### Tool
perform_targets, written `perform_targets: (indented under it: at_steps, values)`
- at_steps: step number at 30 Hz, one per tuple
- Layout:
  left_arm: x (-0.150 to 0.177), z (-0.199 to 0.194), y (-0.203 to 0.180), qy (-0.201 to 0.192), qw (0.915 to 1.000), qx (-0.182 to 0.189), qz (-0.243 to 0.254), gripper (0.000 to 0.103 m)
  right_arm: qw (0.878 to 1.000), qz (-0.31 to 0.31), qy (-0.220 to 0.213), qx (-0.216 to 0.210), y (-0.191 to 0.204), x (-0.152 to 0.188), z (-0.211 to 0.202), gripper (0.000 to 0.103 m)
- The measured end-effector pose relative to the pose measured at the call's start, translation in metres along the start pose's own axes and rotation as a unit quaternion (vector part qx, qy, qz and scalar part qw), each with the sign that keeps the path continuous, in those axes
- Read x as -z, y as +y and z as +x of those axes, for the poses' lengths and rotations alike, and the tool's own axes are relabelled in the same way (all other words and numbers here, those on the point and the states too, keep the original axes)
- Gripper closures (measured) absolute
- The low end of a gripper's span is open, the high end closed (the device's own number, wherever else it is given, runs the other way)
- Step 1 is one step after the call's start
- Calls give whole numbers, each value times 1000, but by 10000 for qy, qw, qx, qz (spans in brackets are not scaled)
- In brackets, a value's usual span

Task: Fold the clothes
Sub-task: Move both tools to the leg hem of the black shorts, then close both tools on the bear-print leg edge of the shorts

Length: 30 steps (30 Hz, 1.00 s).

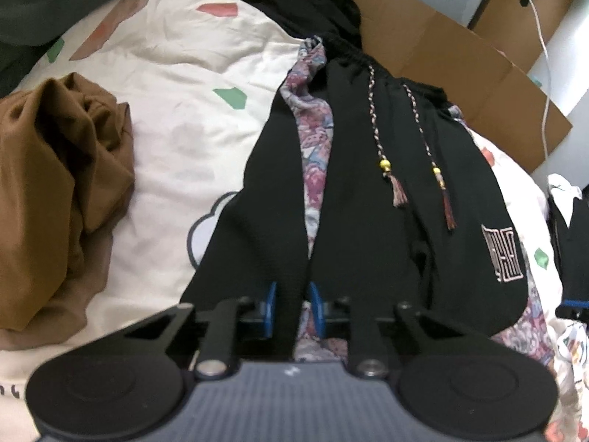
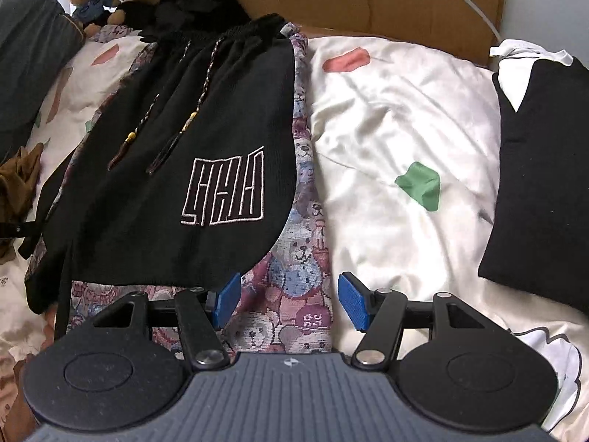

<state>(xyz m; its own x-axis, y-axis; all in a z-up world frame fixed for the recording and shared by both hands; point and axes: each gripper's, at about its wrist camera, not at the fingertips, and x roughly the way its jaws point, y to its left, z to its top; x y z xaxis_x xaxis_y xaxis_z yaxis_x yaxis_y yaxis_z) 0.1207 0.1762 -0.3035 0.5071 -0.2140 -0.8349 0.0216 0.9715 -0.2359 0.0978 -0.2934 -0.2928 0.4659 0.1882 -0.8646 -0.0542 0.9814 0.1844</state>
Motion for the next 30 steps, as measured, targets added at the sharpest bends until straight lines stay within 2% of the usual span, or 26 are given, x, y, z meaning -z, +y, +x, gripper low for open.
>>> perform_targets:
  at_steps: [3, 7, 8, 9, 11, 15, 17, 19, 22, 28, 30]
  values:
    - [0, 5, -2, 29, 10000, -67, 47, 74, 10000, 26, 39, 53, -2, 0, 1, 39]
    - [2, 13, -8, 124, 9994, -141, 282, 73, 10000, 51, 74, 22, -2, 2, 3, 39]
    - [2, 15, -8, 173, 9994, -128, 281, 75, 10000, 48, 71, -3, -2, 2, 3, 39]
    - [2, 16, -7, 223, 9993, -114, 278, 85, 10000, 38, 43, -32, -2, 2, 2, 39]
    - [0, 13, -6, 214, 9994, -84, 259, 95, 9999, 51, -23, -89, -3, 1, 0, 39]
    - [-4, 3, -2, 59, 9999, 53, 142, 97, 9993, 137, -212, -280, -5, -8, -2, 39]
    - [-4, -5, 0, -72, 9996, 88, 252, 97, 9988, 136, -300, -365, -4, -13, 1, 39]
    - [-2, -9, 5, -134, 9996, 66, 238, 96, 9989, 150, -356, -279, -1, -13, 4, 39]
    - [1, -14, 9, -173, 9996, -38, 241, 95, 9995, 177, -267, -26, 1, -12, 11, 39]
    - [1, -20, 5, -337, 9962, -258, 764, 89, 9993, -155, -329, -57, 7, -8, 10, 39]
    - [0, -16, 3, -316, 9954, -258, 868, 75, 9992, -217, -338, 10, 6, -7, 10, 39]
